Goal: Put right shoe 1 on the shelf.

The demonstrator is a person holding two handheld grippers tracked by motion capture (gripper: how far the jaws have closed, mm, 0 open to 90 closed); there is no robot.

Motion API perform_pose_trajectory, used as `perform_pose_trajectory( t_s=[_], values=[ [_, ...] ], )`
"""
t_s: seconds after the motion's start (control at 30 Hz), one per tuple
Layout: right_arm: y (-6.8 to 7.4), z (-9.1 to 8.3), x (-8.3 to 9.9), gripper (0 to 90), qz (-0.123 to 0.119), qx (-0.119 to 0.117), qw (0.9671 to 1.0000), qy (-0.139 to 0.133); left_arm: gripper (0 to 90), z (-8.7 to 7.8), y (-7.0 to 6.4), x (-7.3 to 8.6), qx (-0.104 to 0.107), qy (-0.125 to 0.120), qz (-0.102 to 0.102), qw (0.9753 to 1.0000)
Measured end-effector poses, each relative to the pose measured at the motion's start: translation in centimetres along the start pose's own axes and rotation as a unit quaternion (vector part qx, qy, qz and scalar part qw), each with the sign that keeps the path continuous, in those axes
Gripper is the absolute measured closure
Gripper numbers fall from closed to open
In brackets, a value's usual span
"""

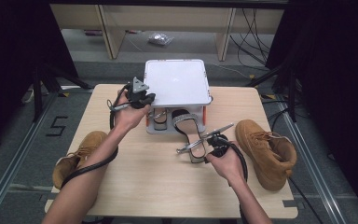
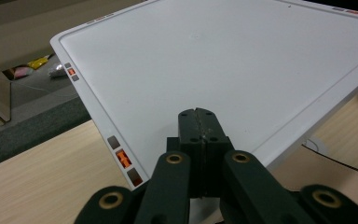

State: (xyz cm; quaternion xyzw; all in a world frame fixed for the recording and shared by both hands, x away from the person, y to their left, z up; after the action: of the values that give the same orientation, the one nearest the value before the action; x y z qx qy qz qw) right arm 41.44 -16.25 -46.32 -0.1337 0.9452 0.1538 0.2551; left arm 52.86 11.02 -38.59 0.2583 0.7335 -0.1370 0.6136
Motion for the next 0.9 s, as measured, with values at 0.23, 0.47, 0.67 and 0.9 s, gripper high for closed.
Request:
perform_pose_trajectory(
  t_s=[0.23,0.47,0.67,0.9],
  values=[
    [0.6,1.3,0.6,90.0,-0.001,-0.007,1.0000,0.007,90.0,0.0,0.0,0.0,0.000,0.000,-0.002,1.0000],
    [0.8,1.8,0.3,90.0,-0.007,-0.012,0.9999,-0.002,90.0,0.0,0.0,0.0,0.001,-0.001,-0.003,1.0000],
    [1.1,2.0,0.4,90.0,0.015,-0.014,0.9998,-0.006,90.0,0.0,0.0,0.0,0.000,0.000,-0.001,1.0000],
    [1.5,2.3,-0.4,90.0,0.012,-0.020,0.9993,-0.028,90.0,0.0,0.0,0.0,0.000,0.002,-0.001,1.0000]
  ],
)
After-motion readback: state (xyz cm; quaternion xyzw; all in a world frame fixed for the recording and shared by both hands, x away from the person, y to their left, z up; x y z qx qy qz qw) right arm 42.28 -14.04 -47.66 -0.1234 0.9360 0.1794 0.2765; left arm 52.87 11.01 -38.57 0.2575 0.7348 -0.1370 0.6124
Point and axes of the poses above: each handheld gripper's, and its own axes: z roughly forward along the jaws, x roughly out of its underside, y roughly to its left, the point moved 2 cm from there along z, roughly forward along the jaws, and after that the axes turned 14 degrees about -y, right-handed, at the moved point
